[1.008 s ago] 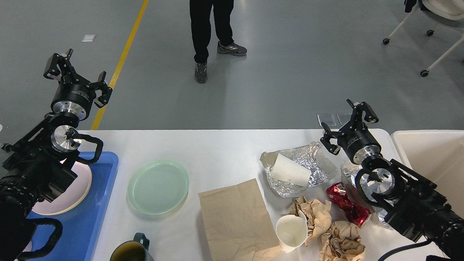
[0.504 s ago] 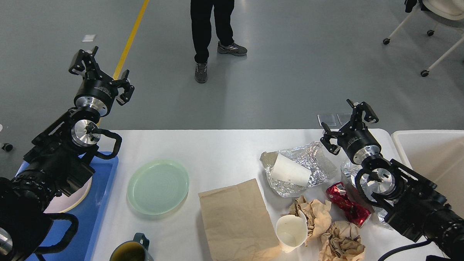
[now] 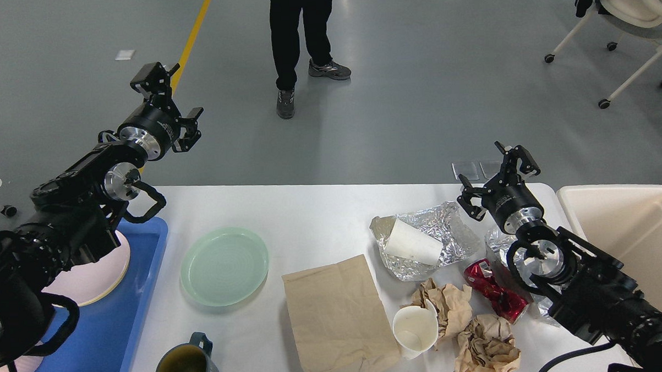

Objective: Tidy desktop
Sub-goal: 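Raise the left arm and swing the left gripper over the table, then lower the left gripper onto the dark mug and grasp it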

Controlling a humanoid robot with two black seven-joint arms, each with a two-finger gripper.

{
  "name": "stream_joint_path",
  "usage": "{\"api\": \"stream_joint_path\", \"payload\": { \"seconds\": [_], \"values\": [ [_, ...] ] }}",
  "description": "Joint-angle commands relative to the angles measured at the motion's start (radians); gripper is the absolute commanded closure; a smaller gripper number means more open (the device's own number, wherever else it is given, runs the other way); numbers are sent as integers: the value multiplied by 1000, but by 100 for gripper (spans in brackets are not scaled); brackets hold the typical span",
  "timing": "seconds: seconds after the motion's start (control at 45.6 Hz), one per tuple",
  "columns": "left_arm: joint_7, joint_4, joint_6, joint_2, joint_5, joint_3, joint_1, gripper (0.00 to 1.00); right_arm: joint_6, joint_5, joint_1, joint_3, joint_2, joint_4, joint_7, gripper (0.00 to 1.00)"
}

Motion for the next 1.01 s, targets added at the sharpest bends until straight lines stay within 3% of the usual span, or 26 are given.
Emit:
{"api": "stream_joint_path", "payload": {
  "seconds": [0.0, 0.132, 0.241, 0.263, 0.307, 0.482, 0.745, 0.986],
  "values": [
    [-2, 0, 0, 20, 1, 242, -93, 4, 0, 0, 0, 0, 0, 0, 0, 0],
    [-3, -1, -25, 60, 2, 528, -174, 4, 0, 0, 0, 0, 0, 0, 0, 0],
    [-3, -3, -130, 62, 10, 812, -208, 4, 0, 0, 0, 0, 0, 0, 0, 0],
    [-3, -5, -193, 60, 10, 931, -231, 4, 0, 0, 0, 0, 0, 0, 0, 0],
    [-3, -5, -265, 57, 10, 1044, -252, 4, 0, 0, 0, 0, 0, 0, 0, 0],
    [-6, -127, -641, 28, 13, 1397, -386, 4, 0, 0, 0, 0, 0, 0, 0, 0],
    [-3, -396, -641, -16, 24, 1606, -596, 4, 0, 0, 0, 0, 0, 0, 0, 0],
    [-3, -546, -641, -73, 139, 1708, -760, 4, 0, 0, 0, 0, 0, 0, 0, 0]
  ]
}}
